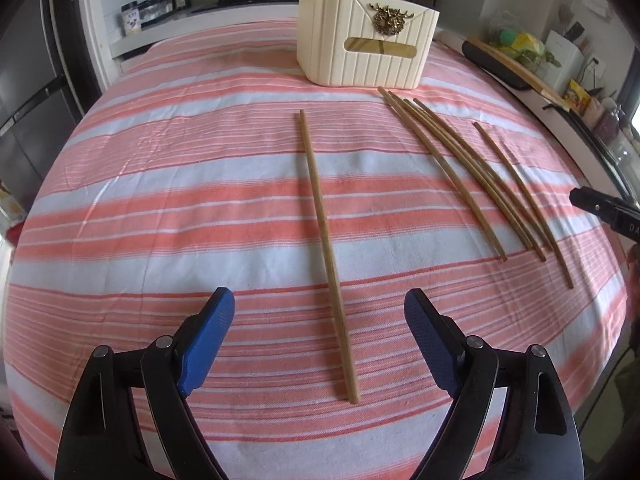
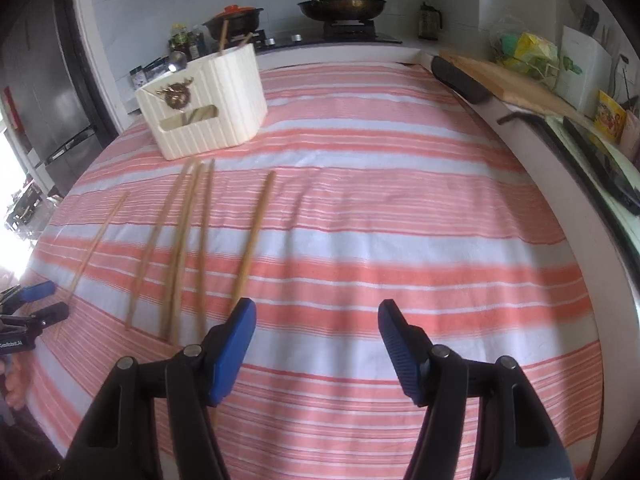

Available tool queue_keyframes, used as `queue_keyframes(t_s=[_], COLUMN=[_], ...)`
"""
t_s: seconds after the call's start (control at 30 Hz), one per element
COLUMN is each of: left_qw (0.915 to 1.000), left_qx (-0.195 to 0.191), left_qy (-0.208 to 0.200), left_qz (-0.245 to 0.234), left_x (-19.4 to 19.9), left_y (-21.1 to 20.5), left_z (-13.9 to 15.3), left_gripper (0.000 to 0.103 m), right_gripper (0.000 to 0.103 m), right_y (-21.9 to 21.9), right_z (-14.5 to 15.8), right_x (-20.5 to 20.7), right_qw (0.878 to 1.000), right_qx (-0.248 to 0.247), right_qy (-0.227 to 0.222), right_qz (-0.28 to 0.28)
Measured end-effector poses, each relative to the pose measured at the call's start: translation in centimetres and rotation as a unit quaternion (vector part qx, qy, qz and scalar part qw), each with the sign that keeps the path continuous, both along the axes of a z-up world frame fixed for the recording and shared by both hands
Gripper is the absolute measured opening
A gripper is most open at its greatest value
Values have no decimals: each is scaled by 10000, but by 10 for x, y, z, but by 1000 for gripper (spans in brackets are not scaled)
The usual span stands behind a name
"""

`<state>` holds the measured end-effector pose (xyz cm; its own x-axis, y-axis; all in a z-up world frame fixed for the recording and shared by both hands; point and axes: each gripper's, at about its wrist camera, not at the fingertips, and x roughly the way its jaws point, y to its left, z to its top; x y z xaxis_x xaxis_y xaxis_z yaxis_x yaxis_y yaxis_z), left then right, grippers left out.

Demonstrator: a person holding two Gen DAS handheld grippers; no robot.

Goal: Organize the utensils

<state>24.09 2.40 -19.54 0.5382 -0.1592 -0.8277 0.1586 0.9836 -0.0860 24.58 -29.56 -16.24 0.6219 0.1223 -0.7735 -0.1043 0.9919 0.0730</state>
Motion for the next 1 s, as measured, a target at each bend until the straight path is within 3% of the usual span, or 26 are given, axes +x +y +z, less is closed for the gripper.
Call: queue_keyframes(t_s=[0.07,0.13,0.4,0.63,0.73,0.87,1.0], left_qw=[10000,9999,9995,9989,9991,9985,9984], left_qx=[9,-27,-101,-283,-342,-511,-498], left_qy=[5,-5,-136,28,83,137,249], left_qz=[52,105,260,373,238,129,42], left_x=[2,3,-3,-5,0,-1,-9], left_y=[4,8,30,47,44,42,41], left_z=[0,3,16,13,13,18,16], left_gripper=[88,88,88,88,88,88,90], right_gripper=[61,48,25,24,30,48,48], right_y=[18,28,54,32,25,16,13], right_z=[9,8,-32,-31,-30,-28,-29], right_x=[9,26,65,39,34,31,24], right_qw=[9998,9992,9931,9914,9914,9907,9886], right_qx=[7,126,-476,-873,-798,-551,-521], right_qy=[0,207,895,891,922,1102,1245], right_qz=[195,318,597,407,468,576,668])
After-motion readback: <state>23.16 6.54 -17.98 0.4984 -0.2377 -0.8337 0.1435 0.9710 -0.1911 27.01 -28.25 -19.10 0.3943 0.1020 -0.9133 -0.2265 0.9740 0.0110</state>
